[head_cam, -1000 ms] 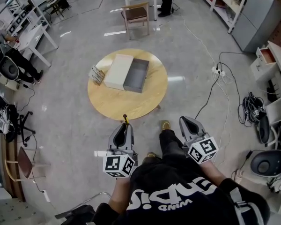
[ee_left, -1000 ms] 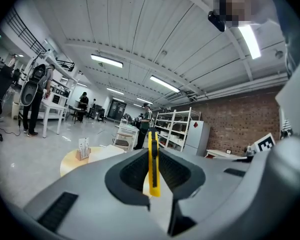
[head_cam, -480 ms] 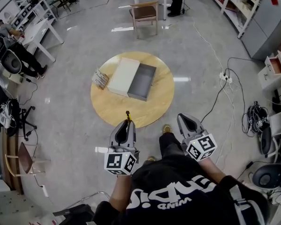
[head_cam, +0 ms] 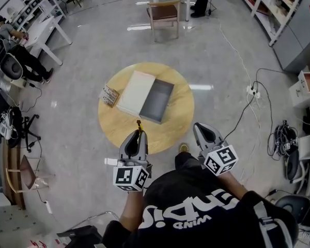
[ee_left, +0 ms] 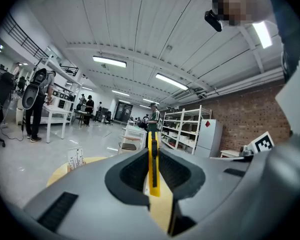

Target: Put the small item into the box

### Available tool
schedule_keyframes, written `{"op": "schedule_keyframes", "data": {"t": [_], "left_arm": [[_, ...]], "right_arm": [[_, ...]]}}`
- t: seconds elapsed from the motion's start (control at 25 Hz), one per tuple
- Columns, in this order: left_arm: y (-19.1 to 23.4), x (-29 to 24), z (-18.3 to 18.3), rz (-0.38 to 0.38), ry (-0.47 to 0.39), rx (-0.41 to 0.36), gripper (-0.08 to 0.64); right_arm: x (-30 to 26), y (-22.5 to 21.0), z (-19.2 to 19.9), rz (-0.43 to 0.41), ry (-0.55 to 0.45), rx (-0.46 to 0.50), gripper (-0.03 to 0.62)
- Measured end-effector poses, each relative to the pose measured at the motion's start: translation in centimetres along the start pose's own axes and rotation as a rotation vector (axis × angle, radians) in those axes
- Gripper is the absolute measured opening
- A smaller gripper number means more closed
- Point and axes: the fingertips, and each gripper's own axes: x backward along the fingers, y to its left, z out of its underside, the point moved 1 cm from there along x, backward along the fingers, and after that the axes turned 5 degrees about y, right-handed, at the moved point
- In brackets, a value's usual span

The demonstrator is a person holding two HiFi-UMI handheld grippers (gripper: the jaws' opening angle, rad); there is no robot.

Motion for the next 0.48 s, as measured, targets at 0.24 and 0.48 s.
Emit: {"op": "schedule_keyframes", "data": {"t": [0.24, 0.48], "left_arm": [[0.0, -4.2, -1.4, -0.051, -0.014, 0.014, 0.067], [-0.2, -7.2, -2.2, -0.117, -0.022, 0.022, 0.067]], "right_arm": [[-3.3, -3.7, -2.9, -0.058, 0.006, 0.015, 0.003], [-5.6, -7.0, -4.5, -0.123, 0.024, 0.022, 0.003]]}}
